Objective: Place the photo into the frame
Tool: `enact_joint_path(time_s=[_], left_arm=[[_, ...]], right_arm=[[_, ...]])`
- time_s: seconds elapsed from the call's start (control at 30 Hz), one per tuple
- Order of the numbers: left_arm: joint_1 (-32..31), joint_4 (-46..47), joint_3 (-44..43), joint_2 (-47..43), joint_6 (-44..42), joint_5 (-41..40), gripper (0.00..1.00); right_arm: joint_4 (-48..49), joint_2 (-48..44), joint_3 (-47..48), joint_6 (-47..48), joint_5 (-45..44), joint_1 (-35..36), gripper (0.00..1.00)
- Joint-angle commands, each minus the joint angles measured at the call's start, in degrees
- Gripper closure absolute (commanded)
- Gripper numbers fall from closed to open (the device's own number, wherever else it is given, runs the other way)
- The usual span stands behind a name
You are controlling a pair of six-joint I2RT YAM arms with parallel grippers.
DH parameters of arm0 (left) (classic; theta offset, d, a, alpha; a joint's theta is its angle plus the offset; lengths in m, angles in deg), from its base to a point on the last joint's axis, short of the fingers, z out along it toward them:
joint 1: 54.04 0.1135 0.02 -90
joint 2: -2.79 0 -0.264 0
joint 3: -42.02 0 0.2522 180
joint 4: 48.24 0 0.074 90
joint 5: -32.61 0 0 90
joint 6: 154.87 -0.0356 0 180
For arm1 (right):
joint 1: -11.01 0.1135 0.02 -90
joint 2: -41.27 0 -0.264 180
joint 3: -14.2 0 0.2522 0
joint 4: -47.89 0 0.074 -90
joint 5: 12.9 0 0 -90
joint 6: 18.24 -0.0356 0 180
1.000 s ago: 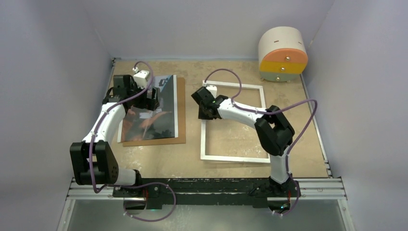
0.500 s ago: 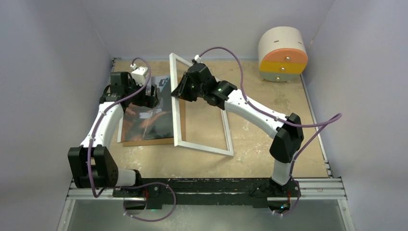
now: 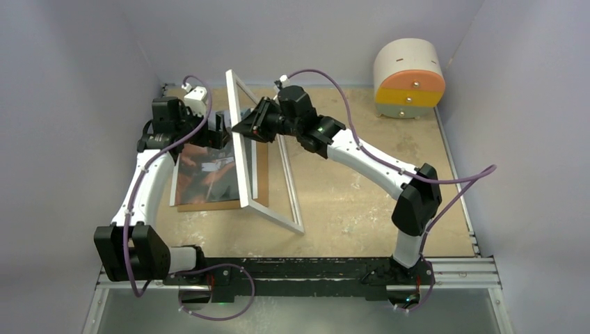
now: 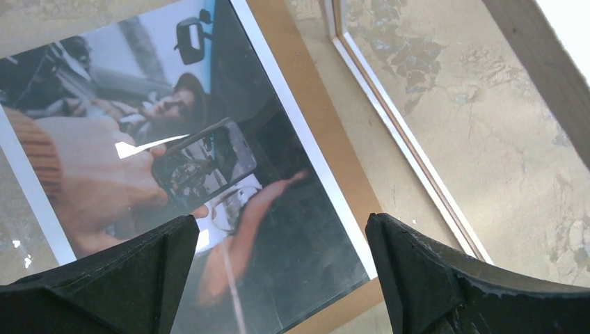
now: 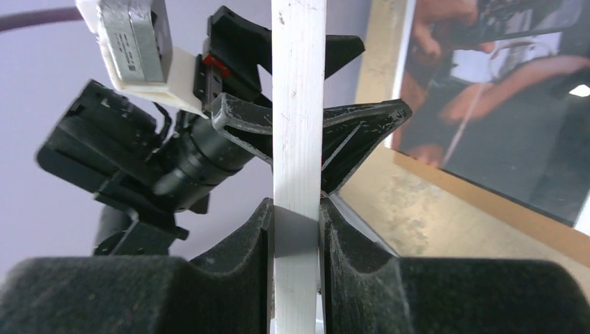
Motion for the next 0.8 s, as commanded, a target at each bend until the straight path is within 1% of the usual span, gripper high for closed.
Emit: enact_joint_path(time_s=[0.0, 0.13, 0.17, 0.2, 0.23, 0.3, 0.37, 0.43, 0.57, 0.67, 0.77], left_arm=[[-0.93, 1.65, -3.04, -2.63, 2.73, 1.1, 0.0], [-2.08, 2.71, -4.42, -2.82, 4.88, 1.04, 0.0], [-3.6, 3.04, -4.94, -2.74, 5.26, 1.0, 0.0], [-4.39, 3.34, -5.68, -2.58, 5.74, 0.83, 0.0], [-5.16, 3.6, -6.46, -2.38, 6.14, 0.62, 0.0], [-7.49, 3.97, -8.34, -1.9, 6.71, -0.05, 0.0], [-10.53, 4.53, -10.12, -1.26, 6.87, -1.43, 0.0], [-13.65, 5.02, -11.98, -0.32, 6.87, -3.16, 0.0], [-18.54, 5.16, -15.71, 3.09, 6.46, -6.71, 0.0], [-21.67, 5.2, -18.35, 6.19, 6.3, -9.21, 0.0], [-24.11, 5.0, -21.07, 8.95, 6.52, -10.83, 0.0]], right_arm=[[13.78, -5.87, -5.22, -8.0, 6.22, -2.82, 1.0], [17.53, -8.05, -10.36, -10.02, 8.7, -5.38, 1.0], [17.7, -8.67, -11.16, -10.1, 9.82, -6.18, 1.0], [17.88, -9.11, -11.99, -10.2, 10.93, -6.96, 0.95], [18.08, -9.76, -12.87, -10.17, 11.76, -7.69, 0.88], [18.29, -10.9, -15.18, -9.79, 13.3, -9.02, 0.68], [17.92, -11.88, -16.54, -9.13, 14.77, -10.21, 0.59], [15.41, -12.65, -16.62, -7.22, 15.75, -11.3, 0.5], [10.08, -14.16, -15.54, -2.92, 17.85, -12.88, 0.36], [3.46, -15.34, -12.96, 1.54, 18.63, -14.29, 0.29], [-3.31, -15.56, -9.57, 5.97, 19.99, -15.16, 0.25]])
